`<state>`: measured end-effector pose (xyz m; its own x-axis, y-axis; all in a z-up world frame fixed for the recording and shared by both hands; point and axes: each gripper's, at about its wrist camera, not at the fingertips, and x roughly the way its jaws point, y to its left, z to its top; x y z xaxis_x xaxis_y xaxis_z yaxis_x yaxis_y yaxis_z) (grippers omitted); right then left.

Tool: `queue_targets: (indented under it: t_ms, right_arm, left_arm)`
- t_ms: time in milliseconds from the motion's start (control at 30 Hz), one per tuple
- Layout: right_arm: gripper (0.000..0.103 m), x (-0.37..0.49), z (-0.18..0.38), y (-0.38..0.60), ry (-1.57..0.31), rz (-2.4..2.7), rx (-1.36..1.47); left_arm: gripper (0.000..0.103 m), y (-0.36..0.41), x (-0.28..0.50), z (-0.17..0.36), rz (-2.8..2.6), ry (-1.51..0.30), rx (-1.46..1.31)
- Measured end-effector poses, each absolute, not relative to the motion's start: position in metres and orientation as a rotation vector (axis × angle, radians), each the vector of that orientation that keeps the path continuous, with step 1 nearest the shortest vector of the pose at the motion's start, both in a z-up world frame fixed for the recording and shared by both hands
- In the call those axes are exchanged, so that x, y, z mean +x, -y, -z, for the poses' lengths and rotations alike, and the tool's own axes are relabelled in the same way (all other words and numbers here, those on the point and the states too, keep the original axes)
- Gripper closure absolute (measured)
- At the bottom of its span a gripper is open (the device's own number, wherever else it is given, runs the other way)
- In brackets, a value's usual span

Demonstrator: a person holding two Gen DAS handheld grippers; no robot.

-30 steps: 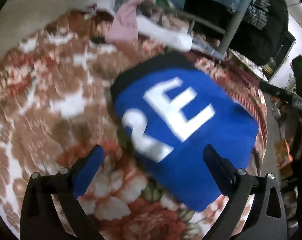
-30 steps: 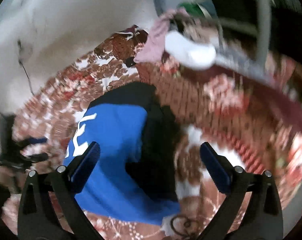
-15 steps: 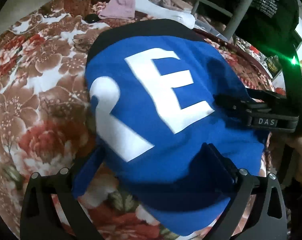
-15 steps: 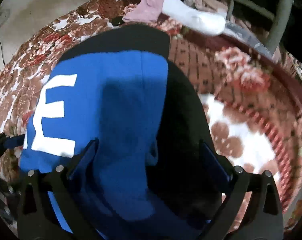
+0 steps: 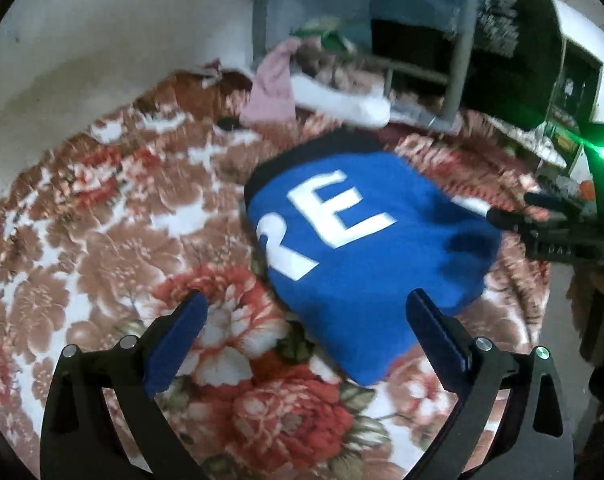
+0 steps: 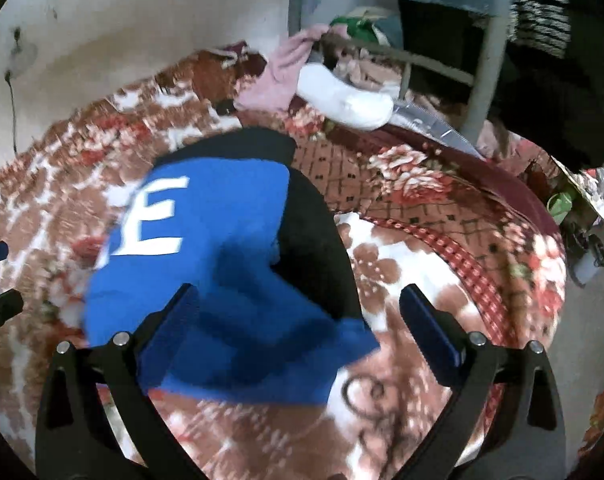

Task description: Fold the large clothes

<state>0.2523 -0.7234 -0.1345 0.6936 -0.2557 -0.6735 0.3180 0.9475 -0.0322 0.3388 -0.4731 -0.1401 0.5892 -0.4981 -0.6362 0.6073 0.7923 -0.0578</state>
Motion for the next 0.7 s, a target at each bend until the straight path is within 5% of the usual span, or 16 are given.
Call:
queue_targets:
  t_ms: [700]
  right_arm:
    - [0.005,0.121,0.090,0.645,-0.683,0.233,0.064]
  left_arm:
    - [0.005,0.448,0.202,0.094,0.564,-0.584,0.132]
